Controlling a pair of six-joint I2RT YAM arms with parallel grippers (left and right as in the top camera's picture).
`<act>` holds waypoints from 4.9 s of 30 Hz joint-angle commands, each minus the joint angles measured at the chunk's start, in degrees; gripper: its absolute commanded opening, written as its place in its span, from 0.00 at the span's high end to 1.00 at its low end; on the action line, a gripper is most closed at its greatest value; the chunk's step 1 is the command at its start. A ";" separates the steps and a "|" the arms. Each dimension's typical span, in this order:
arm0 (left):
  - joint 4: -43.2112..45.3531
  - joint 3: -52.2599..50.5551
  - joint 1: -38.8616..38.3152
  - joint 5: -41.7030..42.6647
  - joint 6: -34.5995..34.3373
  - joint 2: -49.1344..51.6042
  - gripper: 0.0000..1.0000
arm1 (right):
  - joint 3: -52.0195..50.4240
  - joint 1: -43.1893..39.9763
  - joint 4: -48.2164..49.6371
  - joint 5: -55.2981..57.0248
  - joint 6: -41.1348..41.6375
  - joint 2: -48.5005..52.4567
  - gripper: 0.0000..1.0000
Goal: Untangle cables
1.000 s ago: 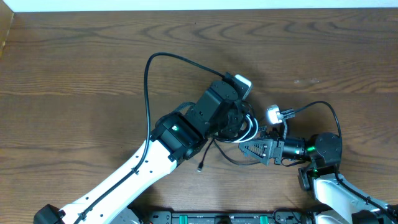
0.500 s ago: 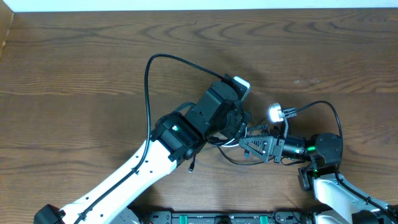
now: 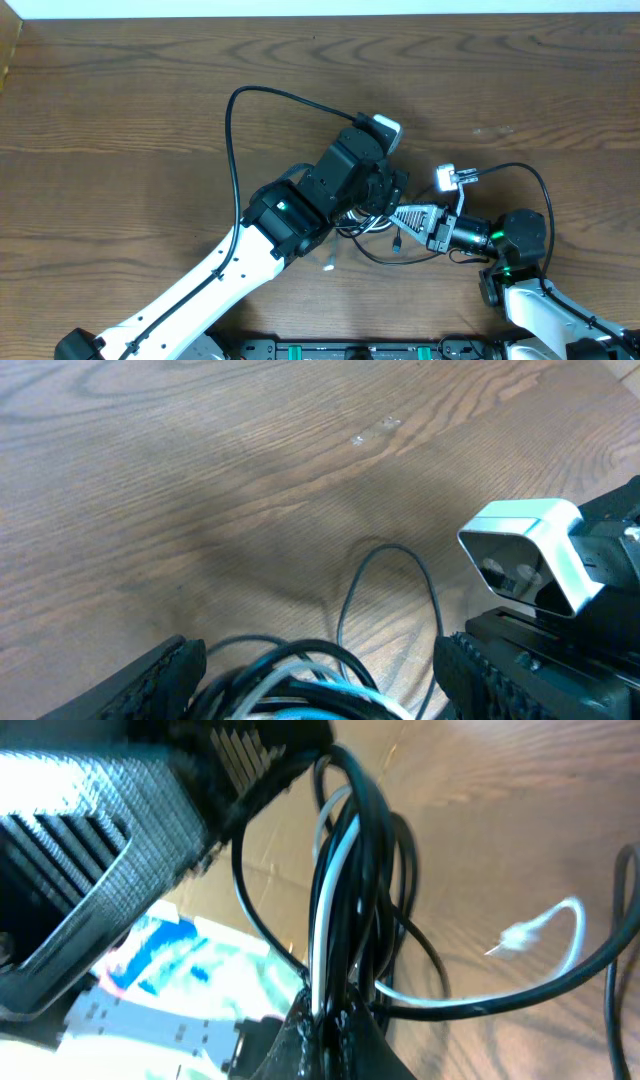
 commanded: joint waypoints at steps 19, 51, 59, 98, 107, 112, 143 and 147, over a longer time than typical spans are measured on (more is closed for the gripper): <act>-10.84 0.15 2.86 -0.11 -1.60 -1.79 0.22 | 7.08 0.50 -18.80 17.14 -4.15 -0.50 0.98; -13.07 -0.17 -0.92 -1.16 2.08 3.80 0.37 | 17.25 -2.54 -30.86 1.53 11.65 -0.50 0.99; -12.81 -0.17 -1.05 -0.63 1.36 5.95 0.41 | 17.25 -3.39 -30.88 1.42 11.63 -0.50 0.98; -12.87 -0.15 2.21 -30.27 -10.19 7.58 0.92 | 17.25 -9.16 -50.05 11.13 -0.20 -0.50 0.98; -12.24 -0.15 2.91 -30.14 -9.53 -3.26 0.92 | 17.25 -9.16 -69.57 36.65 -9.55 -0.50 0.98; -12.24 -0.15 5.88 -30.12 -9.53 -9.92 0.92 | 17.25 -9.18 -71.36 39.41 -12.02 -0.50 0.98; -6.10 -0.15 13.38 15.52 1.90 -2.54 0.25 | 17.25 -9.16 -22.64 -8.28 -17.20 -0.50 0.99; -6.82 -0.17 13.35 15.50 5.66 -2.51 0.25 | 17.25 -9.18 -21.38 -8.28 -10.62 -0.50 0.99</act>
